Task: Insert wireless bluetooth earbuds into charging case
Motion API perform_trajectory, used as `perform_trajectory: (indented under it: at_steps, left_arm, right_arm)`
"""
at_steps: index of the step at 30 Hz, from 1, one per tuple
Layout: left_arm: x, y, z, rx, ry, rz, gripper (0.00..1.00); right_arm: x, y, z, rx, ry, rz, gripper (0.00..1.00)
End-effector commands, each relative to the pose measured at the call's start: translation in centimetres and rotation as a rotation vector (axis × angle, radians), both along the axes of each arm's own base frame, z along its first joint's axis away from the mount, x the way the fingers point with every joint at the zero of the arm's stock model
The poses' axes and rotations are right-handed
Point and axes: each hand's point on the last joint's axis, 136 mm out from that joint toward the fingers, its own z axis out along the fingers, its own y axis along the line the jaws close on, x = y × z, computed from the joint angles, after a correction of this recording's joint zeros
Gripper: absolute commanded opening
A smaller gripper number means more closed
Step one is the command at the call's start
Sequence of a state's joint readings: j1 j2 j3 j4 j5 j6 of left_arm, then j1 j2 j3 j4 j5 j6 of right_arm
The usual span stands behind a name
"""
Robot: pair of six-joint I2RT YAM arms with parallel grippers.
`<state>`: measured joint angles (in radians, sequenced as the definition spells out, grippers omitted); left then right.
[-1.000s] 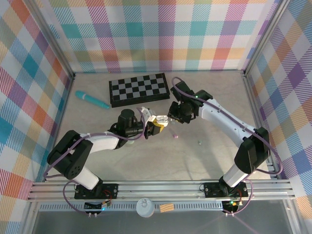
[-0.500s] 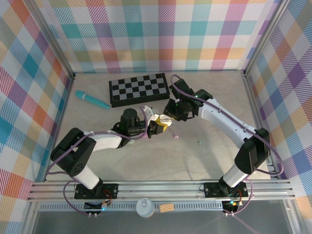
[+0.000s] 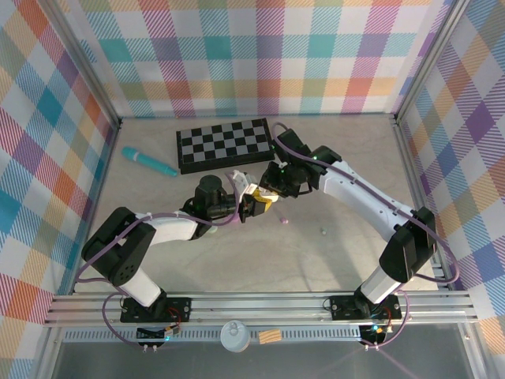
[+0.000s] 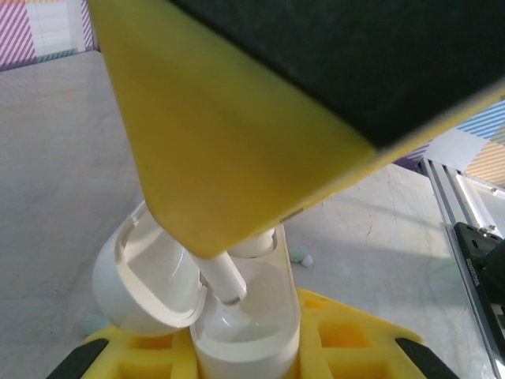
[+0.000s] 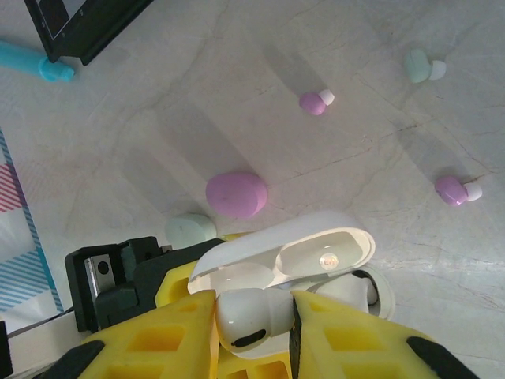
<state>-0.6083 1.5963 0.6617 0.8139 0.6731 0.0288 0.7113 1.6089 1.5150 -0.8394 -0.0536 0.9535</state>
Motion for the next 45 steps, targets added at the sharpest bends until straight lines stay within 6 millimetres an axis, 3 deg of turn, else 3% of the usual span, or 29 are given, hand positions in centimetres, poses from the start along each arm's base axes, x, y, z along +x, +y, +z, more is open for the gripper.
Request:
perform_trajectory:
  at_steps: [1,12,24,32,38,45]
  left_arm:
    - [0.4,-0.8,1.9,-0.050,-0.045,0.000,0.02]
    - [0.7,-0.9,2.7,-0.072,-0.044,0.010,0.01]
    - [0.7,-1.0,3.5,-0.092,-0.053,0.004,0.01]
    - [0.8,-1.1,3.8,-0.099,-0.065,0.003,0.01]
    - [0.6,-1.1,3.9,-0.099,-0.069,-0.006,0.01]
    - [0.7,-1.0,3.9,-0.099,-0.076,-0.003,0.01]
  right_arm:
    - [0.0,1.0,0.2,0.027,0.005,0.013,0.28]
    - [-0.4,1.1,-0.3,0.021,0.017,0.022,0.28]
    - [-0.6,-0.6,-0.9,-0.073,-0.017,0.017,0.28]
    - [-1.0,-0.2,-1.0,-0.071,-0.009,0.035,0.28]
    - [-0.7,-0.1,-0.5,-0.062,-0.031,0.040,0.38]
    - [-0.6,-0.1,0.2,-0.061,-0.048,0.046,0.40]
